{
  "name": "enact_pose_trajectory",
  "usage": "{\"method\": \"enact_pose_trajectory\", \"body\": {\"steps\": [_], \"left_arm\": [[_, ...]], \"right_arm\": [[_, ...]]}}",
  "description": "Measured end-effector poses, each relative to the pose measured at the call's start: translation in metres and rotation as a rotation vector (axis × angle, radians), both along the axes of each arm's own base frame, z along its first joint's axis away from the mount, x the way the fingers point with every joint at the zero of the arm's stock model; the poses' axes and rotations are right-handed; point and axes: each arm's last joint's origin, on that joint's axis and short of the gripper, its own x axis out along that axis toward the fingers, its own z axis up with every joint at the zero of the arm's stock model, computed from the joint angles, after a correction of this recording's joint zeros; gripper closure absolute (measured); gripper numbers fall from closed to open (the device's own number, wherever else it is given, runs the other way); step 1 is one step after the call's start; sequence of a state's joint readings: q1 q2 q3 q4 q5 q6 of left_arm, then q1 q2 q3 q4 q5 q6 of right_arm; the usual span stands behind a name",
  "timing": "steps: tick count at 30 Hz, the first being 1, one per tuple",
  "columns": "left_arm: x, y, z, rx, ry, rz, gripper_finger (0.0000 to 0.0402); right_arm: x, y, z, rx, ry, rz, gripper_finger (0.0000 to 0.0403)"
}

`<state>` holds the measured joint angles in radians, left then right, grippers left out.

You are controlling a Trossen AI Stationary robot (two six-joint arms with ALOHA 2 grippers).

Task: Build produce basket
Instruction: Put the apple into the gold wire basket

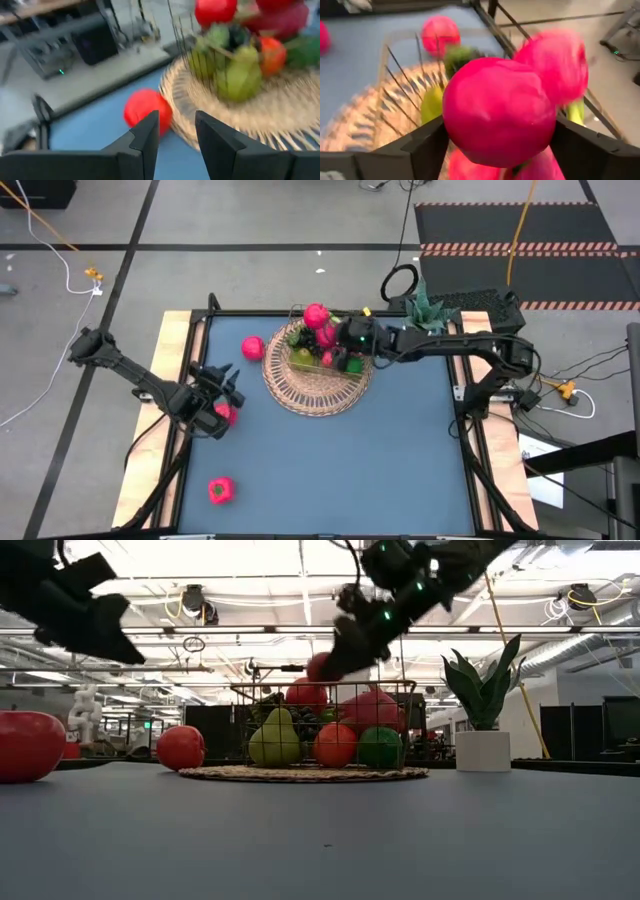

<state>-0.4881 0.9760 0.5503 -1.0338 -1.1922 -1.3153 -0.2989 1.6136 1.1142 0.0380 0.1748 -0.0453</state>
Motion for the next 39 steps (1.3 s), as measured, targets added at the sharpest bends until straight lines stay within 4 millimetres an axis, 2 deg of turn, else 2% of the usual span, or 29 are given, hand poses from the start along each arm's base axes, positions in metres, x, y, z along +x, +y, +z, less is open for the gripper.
{"method": "enact_pose_trajectory", "body": {"steps": [3,8,14,19,24,30,34,39], "left_arm": [[0.007,0.008,0.002,0.047,-0.018,0.052,0.0251],[0.025,0.024,0.006,0.045,-0.007,0.121,0.0185],[0.046,0.059,0.014,0.035,0.105,0.132,0.0107],[0.046,0.1,0.016,-0.062,0.196,0.091,0.0064],[0.037,0.132,0.015,-0.202,0.154,0.046,0.0051],[0.033,0.152,0.014,-0.257,0.09,0.052,0.005],[0.04,0.16,0.001,-0.332,0.1,0.025,0.005],[0.05,0.169,-0.025,-0.397,0.225,-0.025,0.005]], "right_arm": [[-0.005,-0.004,-0.01,0.0,0.019,-0.021,0.0062],[-0.006,-0.006,0.0,-0.012,-0.038,-0.035,0.0023],[-0.017,0.004,0.03,-0.037,-0.146,-0.095,0.0015],[-0.028,0.023,0.057,0.002,-0.263,-0.079,0.0014],[-0.025,0.043,0.06,0.032,-0.287,-0.025,0.0014],[-0.019,0.054,0.038,0.029,-0.364,0.012,0.0014],[-0.024,0.05,0.029,0.038,-0.46,-0.01,0.0014],[-0.027,0.048,0.028,0.056,-0.484,-0.021,0.0014]]}}
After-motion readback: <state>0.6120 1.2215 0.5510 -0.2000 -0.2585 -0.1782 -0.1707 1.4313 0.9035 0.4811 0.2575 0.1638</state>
